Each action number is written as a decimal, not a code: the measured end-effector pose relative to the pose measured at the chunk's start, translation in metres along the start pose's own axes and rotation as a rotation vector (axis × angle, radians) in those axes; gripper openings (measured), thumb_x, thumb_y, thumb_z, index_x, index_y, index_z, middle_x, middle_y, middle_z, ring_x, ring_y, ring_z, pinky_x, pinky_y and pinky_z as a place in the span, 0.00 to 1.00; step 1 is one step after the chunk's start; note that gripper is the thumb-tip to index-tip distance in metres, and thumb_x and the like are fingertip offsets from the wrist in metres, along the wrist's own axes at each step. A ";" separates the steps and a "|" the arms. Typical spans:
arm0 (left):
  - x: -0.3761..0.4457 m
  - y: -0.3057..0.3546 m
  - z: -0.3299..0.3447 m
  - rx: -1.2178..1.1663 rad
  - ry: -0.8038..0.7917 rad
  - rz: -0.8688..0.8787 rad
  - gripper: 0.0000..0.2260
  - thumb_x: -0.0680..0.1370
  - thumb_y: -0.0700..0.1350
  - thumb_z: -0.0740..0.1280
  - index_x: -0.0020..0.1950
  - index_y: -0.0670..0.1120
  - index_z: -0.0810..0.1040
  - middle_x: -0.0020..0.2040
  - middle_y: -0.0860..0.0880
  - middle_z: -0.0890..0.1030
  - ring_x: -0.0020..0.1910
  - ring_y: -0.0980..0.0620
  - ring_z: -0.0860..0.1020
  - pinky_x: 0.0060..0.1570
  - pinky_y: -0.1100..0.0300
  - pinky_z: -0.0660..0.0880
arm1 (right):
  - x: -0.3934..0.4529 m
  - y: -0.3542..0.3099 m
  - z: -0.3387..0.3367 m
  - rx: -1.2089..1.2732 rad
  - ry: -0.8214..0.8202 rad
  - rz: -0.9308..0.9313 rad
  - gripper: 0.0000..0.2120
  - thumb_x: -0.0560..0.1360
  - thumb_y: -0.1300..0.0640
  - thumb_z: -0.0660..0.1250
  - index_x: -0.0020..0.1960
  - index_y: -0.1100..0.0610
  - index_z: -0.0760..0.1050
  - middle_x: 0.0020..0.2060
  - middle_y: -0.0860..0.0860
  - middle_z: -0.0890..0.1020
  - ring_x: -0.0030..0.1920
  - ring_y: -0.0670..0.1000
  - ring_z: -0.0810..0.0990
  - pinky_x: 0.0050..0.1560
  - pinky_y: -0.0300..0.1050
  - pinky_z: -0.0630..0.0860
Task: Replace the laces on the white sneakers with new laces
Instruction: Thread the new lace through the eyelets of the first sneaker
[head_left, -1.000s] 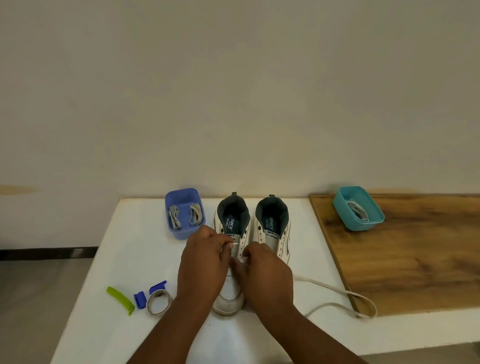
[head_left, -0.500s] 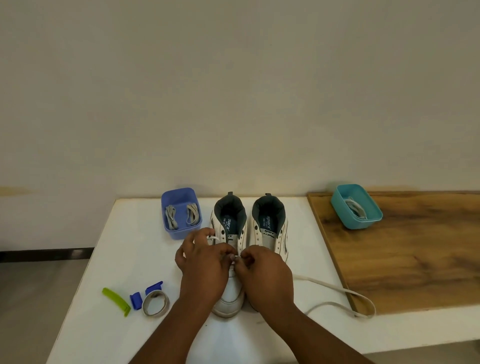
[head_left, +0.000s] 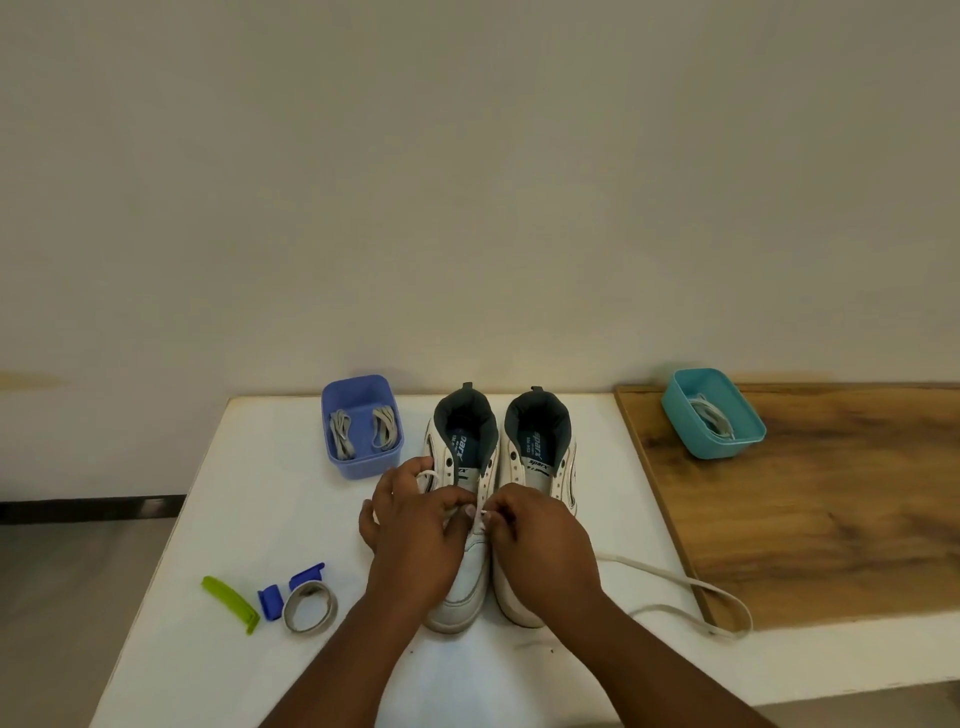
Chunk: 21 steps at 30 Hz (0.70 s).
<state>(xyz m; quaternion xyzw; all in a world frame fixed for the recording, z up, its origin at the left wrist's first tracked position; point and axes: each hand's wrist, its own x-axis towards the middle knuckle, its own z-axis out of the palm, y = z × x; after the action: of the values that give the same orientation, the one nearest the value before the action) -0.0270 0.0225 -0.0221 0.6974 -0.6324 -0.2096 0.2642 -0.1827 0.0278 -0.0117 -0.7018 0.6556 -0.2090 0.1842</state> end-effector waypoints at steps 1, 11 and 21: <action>-0.001 -0.001 -0.002 0.038 -0.028 0.014 0.09 0.78 0.58 0.67 0.57 0.65 0.80 0.76 0.55 0.62 0.76 0.49 0.58 0.75 0.41 0.55 | 0.000 -0.001 0.000 0.011 0.020 0.002 0.07 0.81 0.50 0.62 0.46 0.44 0.75 0.39 0.42 0.78 0.40 0.44 0.76 0.41 0.40 0.75; -0.007 -0.003 -0.016 0.216 -0.042 0.091 0.16 0.76 0.63 0.64 0.64 0.66 0.74 0.77 0.56 0.60 0.79 0.48 0.53 0.74 0.36 0.45 | 0.017 -0.028 -0.117 1.336 0.916 0.239 0.07 0.84 0.62 0.55 0.52 0.55 0.70 0.50 0.59 0.81 0.45 0.53 0.84 0.54 0.52 0.83; -0.004 0.000 -0.017 0.248 0.003 0.095 0.23 0.73 0.64 0.68 0.66 0.66 0.70 0.74 0.56 0.65 0.76 0.48 0.61 0.73 0.37 0.51 | -0.001 0.003 -0.035 -0.234 -0.009 -0.148 0.12 0.79 0.47 0.69 0.62 0.43 0.80 0.80 0.51 0.61 0.80 0.56 0.55 0.77 0.55 0.61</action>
<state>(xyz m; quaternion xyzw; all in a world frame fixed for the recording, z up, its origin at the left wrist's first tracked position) -0.0165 0.0282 -0.0087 0.6943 -0.6853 -0.1162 0.1867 -0.2042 0.0290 0.0165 -0.7658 0.6213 -0.1410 0.0881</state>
